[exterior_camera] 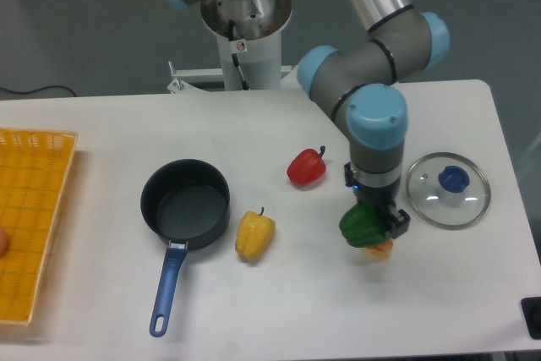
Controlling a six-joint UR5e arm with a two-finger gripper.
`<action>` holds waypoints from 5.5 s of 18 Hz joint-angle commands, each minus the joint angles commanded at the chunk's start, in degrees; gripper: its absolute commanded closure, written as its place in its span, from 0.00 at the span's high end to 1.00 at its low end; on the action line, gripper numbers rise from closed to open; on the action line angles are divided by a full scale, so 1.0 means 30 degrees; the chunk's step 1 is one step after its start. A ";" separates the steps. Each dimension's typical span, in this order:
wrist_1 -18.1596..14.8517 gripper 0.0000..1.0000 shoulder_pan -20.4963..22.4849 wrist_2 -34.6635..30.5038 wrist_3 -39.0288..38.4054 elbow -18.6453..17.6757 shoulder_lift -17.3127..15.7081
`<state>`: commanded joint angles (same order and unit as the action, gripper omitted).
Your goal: Pick up the green chilies
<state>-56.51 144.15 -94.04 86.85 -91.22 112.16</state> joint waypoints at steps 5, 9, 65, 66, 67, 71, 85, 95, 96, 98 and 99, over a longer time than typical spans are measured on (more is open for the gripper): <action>0.0146 0.74 -0.1788 0.0000 -0.1844 -0.0471 -0.0324; 0.0146 0.74 -0.2989 0.0000 -0.2172 -0.0587 -0.0645; 0.0439 1.00 -0.8266 -0.2490 -0.3695 -0.3313 -0.2402; 0.0352 1.00 -0.8121 -0.2490 -0.3812 -0.3313 -0.2695; 0.0352 1.00 -0.8032 -0.2461 -0.3987 -0.3371 -0.2930; 0.0410 1.00 -0.7302 -0.2461 -0.6676 -0.3313 -0.2991; 0.0469 1.00 0.0667 0.0264 -0.2525 -0.1440 -0.1439; 0.0234 1.00 0.3071 0.1113 -0.1381 -0.0120 0.0553; 0.0263 1.00 0.3188 0.1200 -0.1236 -0.0091 0.0670; 0.0293 1.00 0.3190 0.1289 -0.0914 0.0143 0.0934; 0.0293 1.00 0.3190 0.1289 -0.0883 0.0202 0.1109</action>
<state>-55.63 153.72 -90.18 84.20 -90.62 115.48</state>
